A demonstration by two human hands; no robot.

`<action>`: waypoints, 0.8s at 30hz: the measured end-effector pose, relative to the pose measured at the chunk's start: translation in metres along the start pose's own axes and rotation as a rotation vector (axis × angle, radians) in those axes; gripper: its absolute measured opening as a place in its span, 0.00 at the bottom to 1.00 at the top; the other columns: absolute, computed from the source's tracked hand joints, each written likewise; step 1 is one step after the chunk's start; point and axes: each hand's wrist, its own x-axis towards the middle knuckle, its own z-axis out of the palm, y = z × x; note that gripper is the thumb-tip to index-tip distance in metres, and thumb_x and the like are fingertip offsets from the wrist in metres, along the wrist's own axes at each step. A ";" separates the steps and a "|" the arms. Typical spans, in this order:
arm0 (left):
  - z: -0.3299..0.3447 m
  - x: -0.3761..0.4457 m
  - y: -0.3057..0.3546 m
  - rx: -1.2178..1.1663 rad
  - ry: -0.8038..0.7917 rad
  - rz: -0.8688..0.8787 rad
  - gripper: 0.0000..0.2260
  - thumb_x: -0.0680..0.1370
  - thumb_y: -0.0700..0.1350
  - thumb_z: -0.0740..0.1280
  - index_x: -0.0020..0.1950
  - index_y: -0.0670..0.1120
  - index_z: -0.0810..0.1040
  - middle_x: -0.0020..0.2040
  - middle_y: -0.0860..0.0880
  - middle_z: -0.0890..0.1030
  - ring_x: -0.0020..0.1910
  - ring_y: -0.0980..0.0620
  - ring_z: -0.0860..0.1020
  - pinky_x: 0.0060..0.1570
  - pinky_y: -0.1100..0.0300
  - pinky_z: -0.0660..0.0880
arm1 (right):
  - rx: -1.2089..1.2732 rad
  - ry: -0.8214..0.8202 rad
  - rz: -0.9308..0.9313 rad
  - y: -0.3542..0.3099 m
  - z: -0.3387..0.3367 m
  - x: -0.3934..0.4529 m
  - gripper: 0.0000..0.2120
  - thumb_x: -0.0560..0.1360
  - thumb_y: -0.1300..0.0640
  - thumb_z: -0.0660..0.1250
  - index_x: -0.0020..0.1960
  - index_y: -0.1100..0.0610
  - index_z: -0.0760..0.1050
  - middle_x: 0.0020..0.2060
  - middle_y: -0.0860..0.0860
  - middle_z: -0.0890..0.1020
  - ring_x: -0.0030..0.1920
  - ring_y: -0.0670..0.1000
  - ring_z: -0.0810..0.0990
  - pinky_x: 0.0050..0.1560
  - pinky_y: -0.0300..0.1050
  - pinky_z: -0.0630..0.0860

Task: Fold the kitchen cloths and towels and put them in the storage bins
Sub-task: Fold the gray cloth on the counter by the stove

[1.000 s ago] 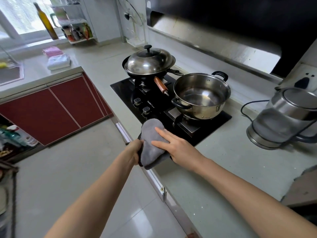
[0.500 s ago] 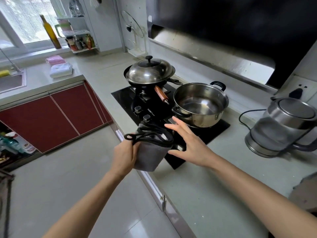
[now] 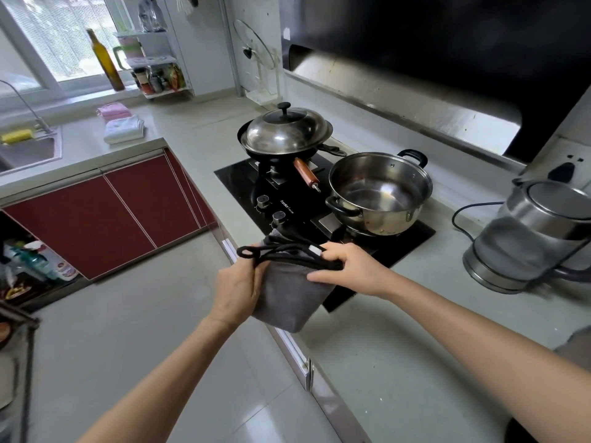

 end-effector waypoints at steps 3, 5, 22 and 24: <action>0.015 0.002 0.009 -0.105 -0.102 -0.184 0.14 0.82 0.48 0.54 0.58 0.42 0.73 0.45 0.39 0.82 0.45 0.34 0.78 0.40 0.55 0.67 | 0.150 0.164 0.137 0.002 0.002 0.001 0.15 0.68 0.51 0.75 0.35 0.63 0.78 0.31 0.50 0.76 0.33 0.47 0.73 0.38 0.46 0.68; 0.024 0.008 0.014 -0.170 -0.181 -0.258 0.13 0.83 0.50 0.53 0.65 0.50 0.69 0.50 0.42 0.82 0.50 0.37 0.78 0.45 0.55 0.69 | 0.228 0.229 0.229 0.006 0.002 0.002 0.13 0.67 0.52 0.75 0.34 0.61 0.78 0.28 0.49 0.75 0.32 0.46 0.72 0.36 0.44 0.67; 0.127 0.003 0.093 -0.315 -0.506 -0.494 0.12 0.83 0.54 0.52 0.49 0.47 0.67 0.46 0.46 0.78 0.42 0.46 0.73 0.43 0.56 0.67 | 0.289 0.844 0.696 0.087 0.018 -0.065 0.21 0.73 0.48 0.70 0.56 0.62 0.71 0.48 0.54 0.79 0.53 0.56 0.79 0.47 0.41 0.72; 0.145 -0.006 0.102 -0.315 -0.554 -0.502 0.13 0.82 0.55 0.52 0.46 0.47 0.66 0.44 0.46 0.77 0.43 0.44 0.74 0.43 0.55 0.68 | 0.384 0.796 0.775 0.103 0.030 -0.086 0.28 0.72 0.46 0.71 0.62 0.60 0.65 0.54 0.54 0.77 0.57 0.56 0.78 0.56 0.46 0.74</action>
